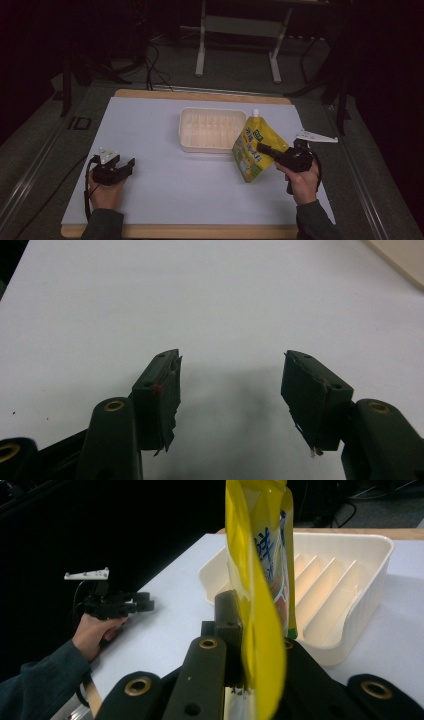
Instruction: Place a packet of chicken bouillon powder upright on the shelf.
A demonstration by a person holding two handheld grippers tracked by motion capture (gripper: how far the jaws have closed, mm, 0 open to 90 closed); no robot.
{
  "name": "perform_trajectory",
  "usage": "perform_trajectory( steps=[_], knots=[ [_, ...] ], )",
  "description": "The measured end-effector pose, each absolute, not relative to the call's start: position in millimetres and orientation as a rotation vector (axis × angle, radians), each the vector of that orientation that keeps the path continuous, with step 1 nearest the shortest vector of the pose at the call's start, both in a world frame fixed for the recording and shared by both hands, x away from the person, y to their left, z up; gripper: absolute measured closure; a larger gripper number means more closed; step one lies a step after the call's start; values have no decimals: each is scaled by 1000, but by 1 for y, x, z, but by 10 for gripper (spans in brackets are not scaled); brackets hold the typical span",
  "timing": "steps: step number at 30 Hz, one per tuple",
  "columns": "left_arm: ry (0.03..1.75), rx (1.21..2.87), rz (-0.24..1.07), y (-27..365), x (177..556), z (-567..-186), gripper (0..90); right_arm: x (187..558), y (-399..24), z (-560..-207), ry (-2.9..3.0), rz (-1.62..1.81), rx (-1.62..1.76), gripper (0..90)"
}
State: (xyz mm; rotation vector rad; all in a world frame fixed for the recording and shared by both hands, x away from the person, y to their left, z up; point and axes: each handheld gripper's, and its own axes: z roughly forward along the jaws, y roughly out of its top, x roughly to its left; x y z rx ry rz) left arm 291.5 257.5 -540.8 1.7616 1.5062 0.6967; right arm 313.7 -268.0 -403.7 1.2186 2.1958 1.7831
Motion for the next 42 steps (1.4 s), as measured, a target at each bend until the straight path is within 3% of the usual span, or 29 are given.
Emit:
perform_trajectory(
  steps=[42],
  knots=[
    [1508, 1760, 692, 258, 292, -541, 404, 339, -248, -401, 2045, 1741, 1255, 900]
  ],
)
